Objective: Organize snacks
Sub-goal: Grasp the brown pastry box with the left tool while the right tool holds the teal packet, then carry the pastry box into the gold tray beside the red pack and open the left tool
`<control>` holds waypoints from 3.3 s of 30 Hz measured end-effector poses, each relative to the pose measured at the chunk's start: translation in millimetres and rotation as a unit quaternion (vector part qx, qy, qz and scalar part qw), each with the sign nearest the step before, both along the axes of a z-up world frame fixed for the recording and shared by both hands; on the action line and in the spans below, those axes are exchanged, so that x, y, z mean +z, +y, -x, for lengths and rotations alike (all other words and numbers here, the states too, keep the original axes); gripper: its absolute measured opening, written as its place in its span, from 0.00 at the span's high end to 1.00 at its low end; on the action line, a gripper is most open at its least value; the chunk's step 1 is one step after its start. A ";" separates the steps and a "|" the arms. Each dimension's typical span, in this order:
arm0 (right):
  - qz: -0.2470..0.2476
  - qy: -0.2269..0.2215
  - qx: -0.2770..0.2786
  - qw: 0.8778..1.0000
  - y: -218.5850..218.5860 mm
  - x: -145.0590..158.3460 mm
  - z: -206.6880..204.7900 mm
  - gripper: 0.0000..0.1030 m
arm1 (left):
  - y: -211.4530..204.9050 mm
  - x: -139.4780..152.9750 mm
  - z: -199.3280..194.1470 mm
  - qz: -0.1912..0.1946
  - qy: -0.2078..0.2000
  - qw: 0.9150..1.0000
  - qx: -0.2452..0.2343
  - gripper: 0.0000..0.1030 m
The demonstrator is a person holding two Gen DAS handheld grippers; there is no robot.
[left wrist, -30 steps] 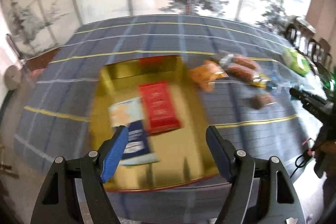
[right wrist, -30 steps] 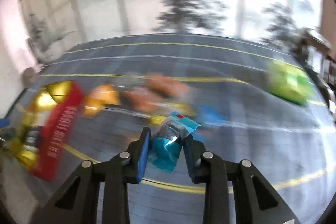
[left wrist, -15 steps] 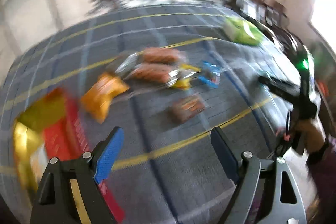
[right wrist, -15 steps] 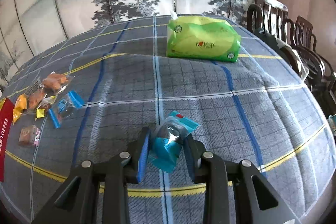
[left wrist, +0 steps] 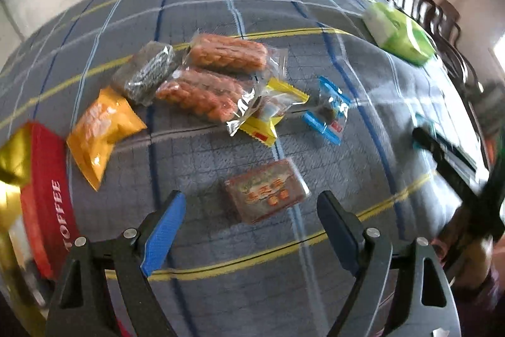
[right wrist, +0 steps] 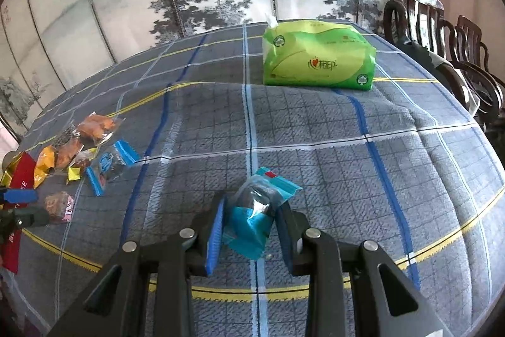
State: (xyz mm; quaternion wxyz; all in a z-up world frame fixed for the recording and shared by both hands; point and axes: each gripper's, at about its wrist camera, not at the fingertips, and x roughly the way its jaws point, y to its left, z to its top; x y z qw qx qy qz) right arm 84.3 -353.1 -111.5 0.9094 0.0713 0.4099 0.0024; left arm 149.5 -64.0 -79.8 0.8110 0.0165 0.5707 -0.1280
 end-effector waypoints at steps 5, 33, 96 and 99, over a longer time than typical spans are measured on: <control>-0.009 -0.007 0.006 1.000 -0.2 1.5 2.4 0.70 | -10.8 -5.2 -6.1 -0.026 0.008 0.999 0.041 0.20; 0.013 0.002 0.002 1.000 5.3 -0.4 -0.7 0.70 | 22.6 36.1 70.0 -0.017 -0.079 0.995 0.055 0.60; 0.060 0.006 -0.002 0.998 13.9 0.3 2.0 0.70 | 171.1 32.3 95.1 -0.065 -0.103 0.974 0.193 0.59; 0.060 0.006 -0.002 0.998 13.8 0.3 1.9 0.70 | 171.0 30.0 94.2 -0.065 -0.099 0.974 0.192 0.59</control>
